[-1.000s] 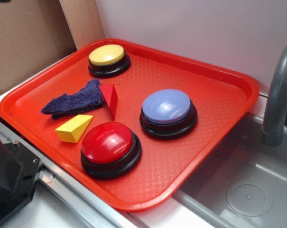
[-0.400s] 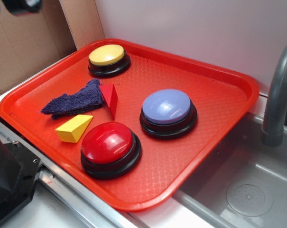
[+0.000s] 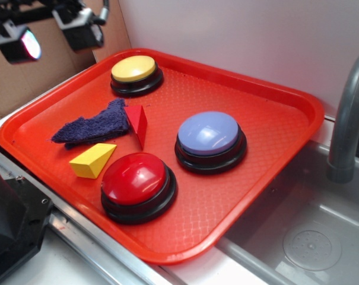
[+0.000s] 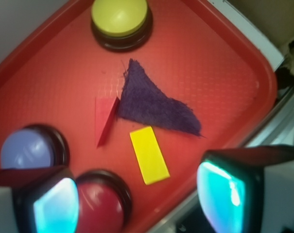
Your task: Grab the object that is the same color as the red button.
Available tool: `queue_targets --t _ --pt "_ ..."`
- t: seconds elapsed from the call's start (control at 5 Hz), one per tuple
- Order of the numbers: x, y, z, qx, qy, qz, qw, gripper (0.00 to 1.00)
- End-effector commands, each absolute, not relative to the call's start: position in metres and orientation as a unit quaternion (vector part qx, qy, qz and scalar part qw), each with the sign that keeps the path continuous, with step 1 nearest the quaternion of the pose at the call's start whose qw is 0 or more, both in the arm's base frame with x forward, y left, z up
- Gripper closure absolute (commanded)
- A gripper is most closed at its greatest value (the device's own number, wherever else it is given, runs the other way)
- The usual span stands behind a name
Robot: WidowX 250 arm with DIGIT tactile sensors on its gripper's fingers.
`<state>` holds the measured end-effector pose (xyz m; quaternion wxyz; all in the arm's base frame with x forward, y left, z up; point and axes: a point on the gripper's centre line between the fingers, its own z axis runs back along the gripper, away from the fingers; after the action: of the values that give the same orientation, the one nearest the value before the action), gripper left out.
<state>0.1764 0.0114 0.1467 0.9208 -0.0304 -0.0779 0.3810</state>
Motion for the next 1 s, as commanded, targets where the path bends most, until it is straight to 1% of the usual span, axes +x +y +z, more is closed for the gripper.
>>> queue_targets --t 0.0,0.2,0.4,0.6,0.8 --pt "0.218 0.017 0.08 -0.025 -0.126 0.447 0.885 0.0" --pt "0.232 0.013 0.052 -0.031 -0.104 0.454 0.885 0.0" --pt "0.24 0.011 0.038 -0.023 -0.103 0.46 0.882 0.0" --pt "0.244 0.012 0.026 -0.021 -0.11 0.464 0.879 0.0" --pt "0.244 0.013 0.026 -0.018 -0.11 0.466 0.878 1.0"
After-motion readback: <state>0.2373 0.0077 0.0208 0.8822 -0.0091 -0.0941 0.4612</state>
